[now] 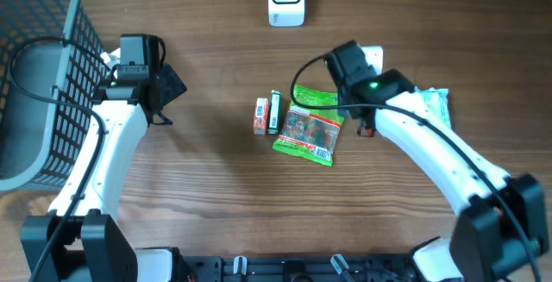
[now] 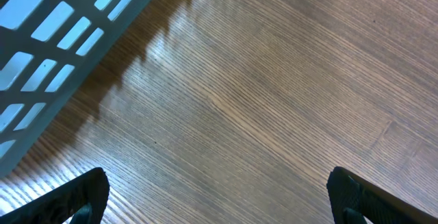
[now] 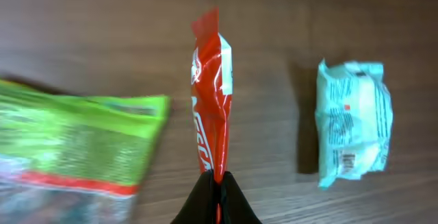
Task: Scan the item barcode
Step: 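Grasp the red Nescafe sachet with the right gripper and pull it right, then lay the red Nescafe sachet on the table right of the snack bag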
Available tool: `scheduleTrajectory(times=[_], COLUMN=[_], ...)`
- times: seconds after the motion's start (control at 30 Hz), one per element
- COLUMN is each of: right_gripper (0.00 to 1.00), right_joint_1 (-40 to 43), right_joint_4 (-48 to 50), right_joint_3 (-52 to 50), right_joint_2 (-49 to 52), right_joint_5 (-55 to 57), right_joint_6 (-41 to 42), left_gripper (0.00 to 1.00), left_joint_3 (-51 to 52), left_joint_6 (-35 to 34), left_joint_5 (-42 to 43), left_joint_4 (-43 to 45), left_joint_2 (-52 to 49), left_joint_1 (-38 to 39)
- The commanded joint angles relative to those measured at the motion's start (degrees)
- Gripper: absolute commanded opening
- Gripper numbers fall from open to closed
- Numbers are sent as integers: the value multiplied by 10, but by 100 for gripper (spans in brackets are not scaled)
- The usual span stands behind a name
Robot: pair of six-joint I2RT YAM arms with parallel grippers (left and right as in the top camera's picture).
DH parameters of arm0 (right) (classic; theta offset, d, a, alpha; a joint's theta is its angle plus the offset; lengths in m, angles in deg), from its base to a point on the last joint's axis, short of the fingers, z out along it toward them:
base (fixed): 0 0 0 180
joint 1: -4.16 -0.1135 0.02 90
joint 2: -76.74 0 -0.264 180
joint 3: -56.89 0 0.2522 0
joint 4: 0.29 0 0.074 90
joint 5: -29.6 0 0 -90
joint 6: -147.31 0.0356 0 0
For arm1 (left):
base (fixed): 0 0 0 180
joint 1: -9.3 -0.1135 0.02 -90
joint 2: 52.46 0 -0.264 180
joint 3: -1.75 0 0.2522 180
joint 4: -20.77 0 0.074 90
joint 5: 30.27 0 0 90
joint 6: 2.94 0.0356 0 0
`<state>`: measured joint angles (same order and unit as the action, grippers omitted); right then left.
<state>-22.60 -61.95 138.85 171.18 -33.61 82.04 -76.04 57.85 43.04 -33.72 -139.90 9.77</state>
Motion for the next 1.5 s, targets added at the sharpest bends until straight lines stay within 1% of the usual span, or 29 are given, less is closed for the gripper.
scheduleTrajectory(times=[0.0, 0.07, 0.2, 0.3, 0.37, 0.4, 0.43, 0.5, 0.57, 0.67, 0.73, 0.77, 0.8, 0.83, 0.87, 0.9, 0.93, 0.97, 1.07, 1.17, 1.2, 1.3, 1.33, 1.4, 1.47], right_gripper=[5, 4, 4, 4, 4, 13, 26, 29, 30, 29, 31, 31, 31, 34, 37, 35, 32, 30, 29, 27, 24, 24, 24, 20, 20], right_joint_1=[1, 1, 1, 1, 1, 1, 1, 1, 1, 2, 12, 23, 39, 61, 132, 184, 208, 224, 261, 280, 280, 277, 278, 278, 277], right_joint_4=[39, 70, 104, 132, 134, 136, 138, 139, 140, 131, 126, 125, 124, 123, 118, 108, 105, 106, 120, 140, 143, 142, 140, 140, 141], right_joint_3=[-41, -64, -85, -96, -97, -97, -97, -97, -97, -90, -83, -79, -74, -71, -70, -71, -73, -77, -94, -104, -104, -105, -105, -107, -113], right_joint_2=[37, 55, 91, 108, 119, 120, 120, 120, 120, 114, 100, 88, 77, 65, 51, 54, 55, 56, 56, 56, 56, 56, 56, 56, 56], right_joint_5=[55, 66, 124, 116, 111, 94, 69, 32, 25, 25, 13, -10, -47, -98, -256, -325, -354, -373, -383, -366, -373, -411, -411, -411, -410], right_joint_6=[-38, -54, -52, -50, -24, -21, -23, -23, -23, -23, -23, -37, -66, -103, -183, -223, -236, -247, -252, -252, -252, -262, -260, -260, -258], left_gripper=[100, 100, 100, 100, 100, 100, 100, 100, 100, 100, 100, 100, 100, 100, 100, 100, 100, 100, 100, 100, 100, 100, 100, 100, 100], left_joint_3=[0, 0, 0, 0, 0, 0, 0, 0, 0, 0, 0, 0, 0, 0, 0, 0, 0, 0, 0, 0, 0, 0, 0, 0, 0], left_joint_6=[5, 5, 5, 5, 5, 5, 5, 5, 5, 5, 5, 5, 5, 5, 5, 5, 5, 5, 5, 5, 5, 5, 5, 5, 5], left_joint_5=[-7, -7, -7, -7, -7, -7, -7, -7, -7, -7, -7, -7, -7, -7, -7, -7, -7, -7, -7, -7, -7, -7, -7, -7, -7], left_joint_4=[2, 2, 2, 2, 2, 2, 2, 2, 2, 1, 2, 2, 2, 2, 2, 2, 2, 2, 2, 2, 2, 2, 2, 2, 2], left_joint_2=[-3, -3, -3, -3, -3, -3, -3, -3, -3, -3, -3, -3, -3, -3, -3, -3, -3, -3, -3, -3, -3, -3, -3, -3, -3], left_joint_1=[-2, -2, -2, -2, -2, -2, -2, -2, -2, -2, -2, -2, -2, -2, -2, -2, -2, -2, -2, -2, -2, -2, -2, -2, -2])
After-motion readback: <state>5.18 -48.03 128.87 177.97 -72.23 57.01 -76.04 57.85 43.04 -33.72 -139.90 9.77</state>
